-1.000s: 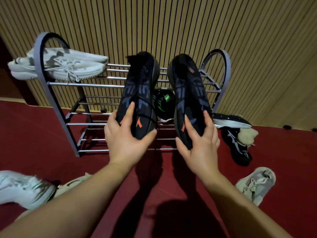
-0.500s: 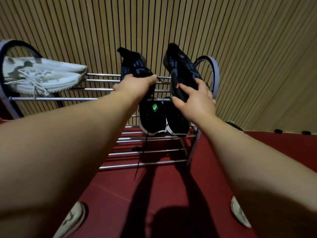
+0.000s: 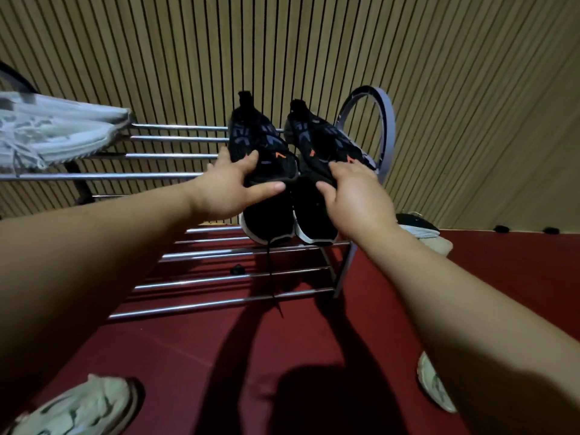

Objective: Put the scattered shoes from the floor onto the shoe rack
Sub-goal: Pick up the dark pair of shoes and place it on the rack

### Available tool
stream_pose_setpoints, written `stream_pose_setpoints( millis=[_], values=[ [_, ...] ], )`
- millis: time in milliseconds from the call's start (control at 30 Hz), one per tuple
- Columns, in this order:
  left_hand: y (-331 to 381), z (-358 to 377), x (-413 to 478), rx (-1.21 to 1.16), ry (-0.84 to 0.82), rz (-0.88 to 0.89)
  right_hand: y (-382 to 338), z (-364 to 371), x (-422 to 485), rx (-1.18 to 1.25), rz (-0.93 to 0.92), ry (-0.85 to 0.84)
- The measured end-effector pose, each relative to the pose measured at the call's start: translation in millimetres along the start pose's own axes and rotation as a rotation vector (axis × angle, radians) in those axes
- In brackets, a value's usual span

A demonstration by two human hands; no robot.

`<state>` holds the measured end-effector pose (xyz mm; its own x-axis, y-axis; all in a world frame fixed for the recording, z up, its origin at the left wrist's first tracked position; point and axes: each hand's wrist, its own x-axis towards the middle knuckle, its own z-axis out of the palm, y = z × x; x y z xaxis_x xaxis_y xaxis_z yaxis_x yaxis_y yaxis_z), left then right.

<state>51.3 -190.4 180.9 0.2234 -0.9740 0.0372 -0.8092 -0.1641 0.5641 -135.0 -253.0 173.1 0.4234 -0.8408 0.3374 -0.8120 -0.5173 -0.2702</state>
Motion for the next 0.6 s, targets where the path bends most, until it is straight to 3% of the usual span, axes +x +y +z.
stream_pose_setpoints(
  millis=[200,433,600],
  values=[
    [12,11,22,0.025,0.022,0.077,7,8,10,-0.025,0.083,0.101],
    [18,7,35,0.085,0.008,0.172,27,14,27,-0.016,0.053,0.157],
    [12,10,35,0.343,0.009,0.13,30,28,28,-0.048,0.017,0.252]
  ],
)
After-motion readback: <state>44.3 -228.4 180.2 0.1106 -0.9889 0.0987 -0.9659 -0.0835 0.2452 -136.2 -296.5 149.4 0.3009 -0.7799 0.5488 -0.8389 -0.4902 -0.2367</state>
